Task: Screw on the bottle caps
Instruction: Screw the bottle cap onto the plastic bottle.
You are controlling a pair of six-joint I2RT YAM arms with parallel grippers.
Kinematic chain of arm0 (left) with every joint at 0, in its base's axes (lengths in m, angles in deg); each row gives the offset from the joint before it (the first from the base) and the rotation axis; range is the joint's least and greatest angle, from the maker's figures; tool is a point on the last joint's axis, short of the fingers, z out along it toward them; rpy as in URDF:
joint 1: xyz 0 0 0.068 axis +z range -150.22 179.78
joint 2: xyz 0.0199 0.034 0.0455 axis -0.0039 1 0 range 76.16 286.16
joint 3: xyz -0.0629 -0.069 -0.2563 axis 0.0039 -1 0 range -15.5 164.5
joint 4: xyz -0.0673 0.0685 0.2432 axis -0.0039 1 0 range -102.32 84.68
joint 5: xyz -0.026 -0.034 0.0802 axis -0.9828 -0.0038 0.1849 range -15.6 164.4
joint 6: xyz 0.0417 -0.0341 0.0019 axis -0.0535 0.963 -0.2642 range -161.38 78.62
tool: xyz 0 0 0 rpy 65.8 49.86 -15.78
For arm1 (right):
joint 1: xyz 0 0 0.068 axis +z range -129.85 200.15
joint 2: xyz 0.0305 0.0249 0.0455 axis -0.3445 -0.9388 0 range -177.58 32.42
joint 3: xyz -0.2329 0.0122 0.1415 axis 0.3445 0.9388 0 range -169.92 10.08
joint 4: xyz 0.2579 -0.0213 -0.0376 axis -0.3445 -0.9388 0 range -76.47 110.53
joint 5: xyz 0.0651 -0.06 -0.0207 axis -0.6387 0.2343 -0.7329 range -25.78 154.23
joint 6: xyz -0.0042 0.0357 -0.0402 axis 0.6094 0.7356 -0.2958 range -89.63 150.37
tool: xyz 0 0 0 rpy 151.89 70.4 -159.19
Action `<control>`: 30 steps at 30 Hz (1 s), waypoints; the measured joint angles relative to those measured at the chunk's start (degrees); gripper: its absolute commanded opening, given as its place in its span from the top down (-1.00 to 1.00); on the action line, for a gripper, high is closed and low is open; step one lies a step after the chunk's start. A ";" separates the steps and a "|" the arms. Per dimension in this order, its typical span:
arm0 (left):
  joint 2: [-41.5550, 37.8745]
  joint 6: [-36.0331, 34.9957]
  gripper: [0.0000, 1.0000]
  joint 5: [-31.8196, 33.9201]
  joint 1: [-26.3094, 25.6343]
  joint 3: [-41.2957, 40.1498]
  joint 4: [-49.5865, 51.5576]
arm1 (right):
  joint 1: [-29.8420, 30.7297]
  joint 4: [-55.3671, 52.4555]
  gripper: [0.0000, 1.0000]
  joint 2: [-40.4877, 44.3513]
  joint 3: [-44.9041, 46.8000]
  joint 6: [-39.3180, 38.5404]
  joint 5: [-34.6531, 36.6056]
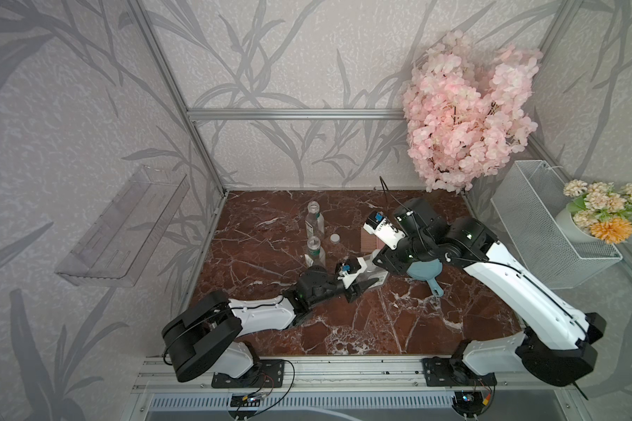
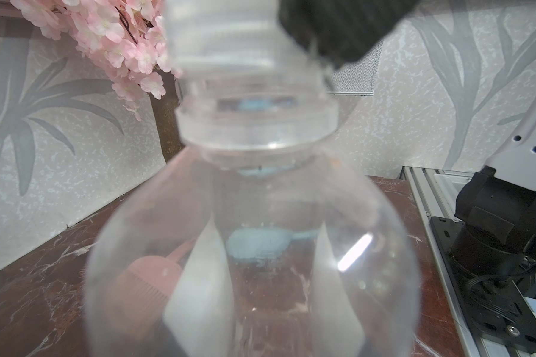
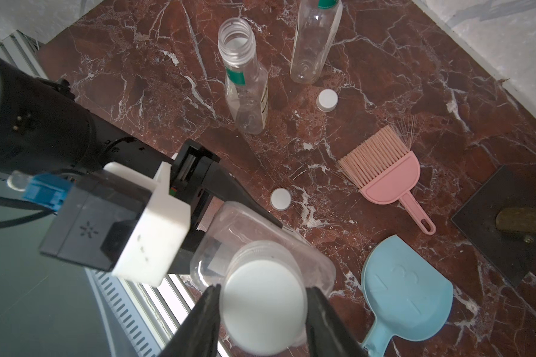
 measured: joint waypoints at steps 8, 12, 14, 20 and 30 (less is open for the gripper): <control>0.22 -0.02 0.55 0.00 0.00 0.00 0.00 | 0.00 -0.02 -0.07 0.00 -0.04 -0.13 -0.02; 0.39 -0.04 0.55 0.02 0.00 0.00 0.00 | 0.00 -0.04 -0.23 0.00 -0.26 -0.33 0.07; 0.39 -0.09 0.54 0.02 0.00 0.00 0.00 | 0.02 -0.09 -0.29 0.00 -0.52 -0.50 0.26; 0.39 -0.15 0.54 0.20 0.00 0.00 0.02 | -0.42 0.00 -0.39 1.07 -1.68 -0.79 1.11; 0.26 0.11 0.54 0.17 0.00 0.00 0.02 | -11.41 15.23 -0.33 15.10 8.26 0.81 -7.34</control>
